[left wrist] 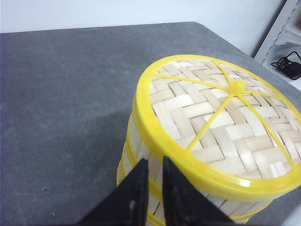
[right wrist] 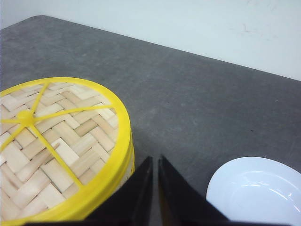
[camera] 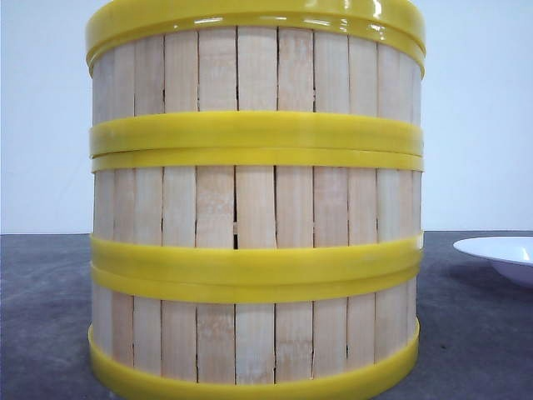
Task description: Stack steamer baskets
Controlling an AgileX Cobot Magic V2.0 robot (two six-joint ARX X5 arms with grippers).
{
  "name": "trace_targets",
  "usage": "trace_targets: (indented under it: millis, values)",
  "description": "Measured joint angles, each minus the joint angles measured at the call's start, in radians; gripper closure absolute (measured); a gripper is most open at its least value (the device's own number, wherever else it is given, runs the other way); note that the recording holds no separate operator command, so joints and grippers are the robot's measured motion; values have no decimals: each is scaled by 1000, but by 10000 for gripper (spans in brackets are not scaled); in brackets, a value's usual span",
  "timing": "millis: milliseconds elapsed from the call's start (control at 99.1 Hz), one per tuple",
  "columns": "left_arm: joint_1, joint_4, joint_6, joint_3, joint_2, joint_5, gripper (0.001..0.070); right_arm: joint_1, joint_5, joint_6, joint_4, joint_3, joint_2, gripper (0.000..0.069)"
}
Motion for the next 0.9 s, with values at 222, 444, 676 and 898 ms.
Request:
trace_targets:
  millis: [222,444,676,898]
  values:
    - [0,0,-2,0,0,0,682,0,0,0,0,0,0,675]
    - [0,0,-2,0,0,0,682,0,0,0,0,0,0,675]
    - [7,3,62,0,-1,-35,682,0,0,0,0,0,0,675]
    - [161,105,103,-48,-37,-123,682,0,0,0,0,0,0,675]
